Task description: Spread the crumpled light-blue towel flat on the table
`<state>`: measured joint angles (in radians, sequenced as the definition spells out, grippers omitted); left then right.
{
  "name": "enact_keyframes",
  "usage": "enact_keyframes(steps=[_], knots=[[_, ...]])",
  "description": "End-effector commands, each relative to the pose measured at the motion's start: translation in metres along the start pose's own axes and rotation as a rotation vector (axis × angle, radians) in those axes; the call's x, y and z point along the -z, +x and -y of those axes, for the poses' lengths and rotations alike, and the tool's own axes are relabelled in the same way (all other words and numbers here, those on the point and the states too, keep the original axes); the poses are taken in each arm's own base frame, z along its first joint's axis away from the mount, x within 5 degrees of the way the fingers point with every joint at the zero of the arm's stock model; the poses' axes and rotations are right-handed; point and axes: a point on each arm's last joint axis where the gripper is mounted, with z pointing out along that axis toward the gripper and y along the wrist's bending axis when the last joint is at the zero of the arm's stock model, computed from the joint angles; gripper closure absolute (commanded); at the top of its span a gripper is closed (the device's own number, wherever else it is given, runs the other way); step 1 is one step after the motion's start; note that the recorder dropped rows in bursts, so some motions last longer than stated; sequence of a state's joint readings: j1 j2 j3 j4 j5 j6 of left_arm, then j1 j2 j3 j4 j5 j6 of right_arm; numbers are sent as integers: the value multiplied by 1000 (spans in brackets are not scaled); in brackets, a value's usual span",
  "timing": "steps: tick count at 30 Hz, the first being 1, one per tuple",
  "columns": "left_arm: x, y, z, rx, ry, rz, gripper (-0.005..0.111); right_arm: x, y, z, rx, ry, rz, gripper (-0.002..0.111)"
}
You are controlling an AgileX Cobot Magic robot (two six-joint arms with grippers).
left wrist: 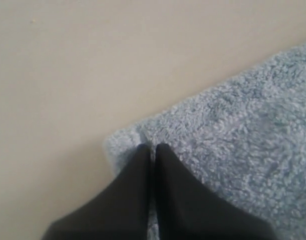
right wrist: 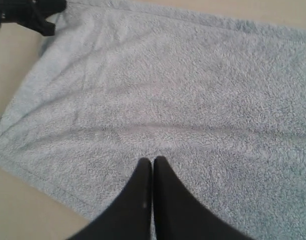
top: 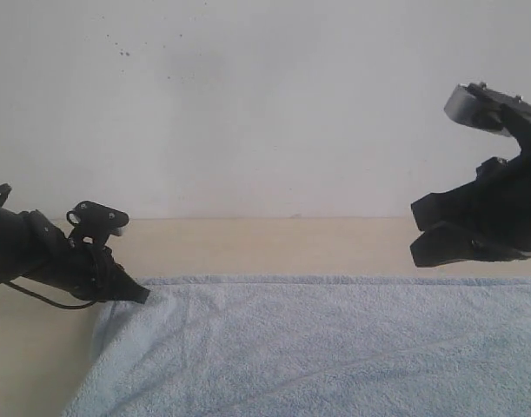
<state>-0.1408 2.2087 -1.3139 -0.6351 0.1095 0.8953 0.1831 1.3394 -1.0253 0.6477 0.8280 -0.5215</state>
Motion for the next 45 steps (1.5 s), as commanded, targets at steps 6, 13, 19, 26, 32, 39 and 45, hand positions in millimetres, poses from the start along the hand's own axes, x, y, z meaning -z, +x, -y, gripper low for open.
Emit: enact_keyframes(steps=[6,13,19,26,32,39,45], knots=[[-3,-4,-33,45,-55,29,103,50,4,-29,117,7,141,109],[4,-24,-28,-14,76,0,103,70,8,-37,157,23,200,109],[33,-44,-24,69,138,44,103,67,7,-25,237,147,171,109],[98,-49,-14,198,146,84,103,36,-2,40,92,543,189,109],[141,-13,8,295,232,3,103,2,27,119,-148,725,-34,109],[180,23,45,338,333,-27,103,-16,55,161,-279,729,-230,109],[198,20,76,231,468,-44,103,-23,65,175,-358,735,-271,109]])
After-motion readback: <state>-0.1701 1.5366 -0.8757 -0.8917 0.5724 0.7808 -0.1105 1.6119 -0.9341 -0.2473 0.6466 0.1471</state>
